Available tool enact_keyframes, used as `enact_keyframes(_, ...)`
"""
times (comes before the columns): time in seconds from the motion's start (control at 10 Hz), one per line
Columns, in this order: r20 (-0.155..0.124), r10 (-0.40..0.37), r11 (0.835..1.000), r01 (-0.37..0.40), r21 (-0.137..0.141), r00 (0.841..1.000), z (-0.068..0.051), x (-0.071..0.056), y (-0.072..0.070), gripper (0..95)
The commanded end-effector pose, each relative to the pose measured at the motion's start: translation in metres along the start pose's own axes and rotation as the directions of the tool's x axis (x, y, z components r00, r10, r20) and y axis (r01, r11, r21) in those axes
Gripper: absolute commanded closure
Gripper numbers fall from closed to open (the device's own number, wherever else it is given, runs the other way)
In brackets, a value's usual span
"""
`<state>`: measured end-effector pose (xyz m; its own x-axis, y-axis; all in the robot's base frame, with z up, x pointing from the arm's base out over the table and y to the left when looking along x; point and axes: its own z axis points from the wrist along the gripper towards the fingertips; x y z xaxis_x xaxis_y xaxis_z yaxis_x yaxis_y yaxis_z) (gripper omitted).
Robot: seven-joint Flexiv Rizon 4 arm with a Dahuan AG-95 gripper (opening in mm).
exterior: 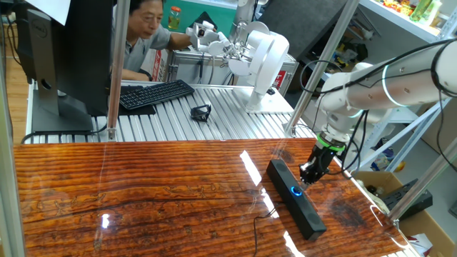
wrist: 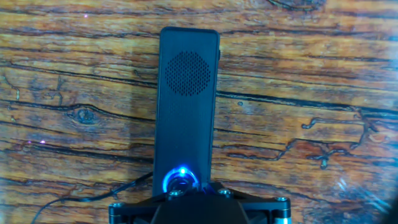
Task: Turn the knob to decrease the volume of the speaker
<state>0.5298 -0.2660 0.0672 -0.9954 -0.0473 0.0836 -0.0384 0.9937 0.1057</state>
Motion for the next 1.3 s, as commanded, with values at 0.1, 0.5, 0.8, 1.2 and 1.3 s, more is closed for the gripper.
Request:
enact_keyframes(0.1, -0.017, 0.005, 1.0, -0.005, 0.005, 1.0, -0.006, 0.004, 0.004, 95.0)
enact_keyframes(0.5, -0.017, 0.045, 0.999, -0.045, -0.009, 0.999, -0.007, 0.016, 0.018, 95.0)
enact_keyframes(0.8, 0.004, 0.056, 0.998, -0.056, -0.018, 0.998, -0.006, 0.017, 0.018, 95.0)
enact_keyframes(1.2, 0.03, 0.062, 0.998, -0.061, -0.017, 0.998, -0.006, 0.017, 0.018, 95.0)
enact_keyframes(1.3, 0.048, 0.065, 0.998, -0.065, -0.019, 0.997, -0.006, 0.017, 0.018, 95.0)
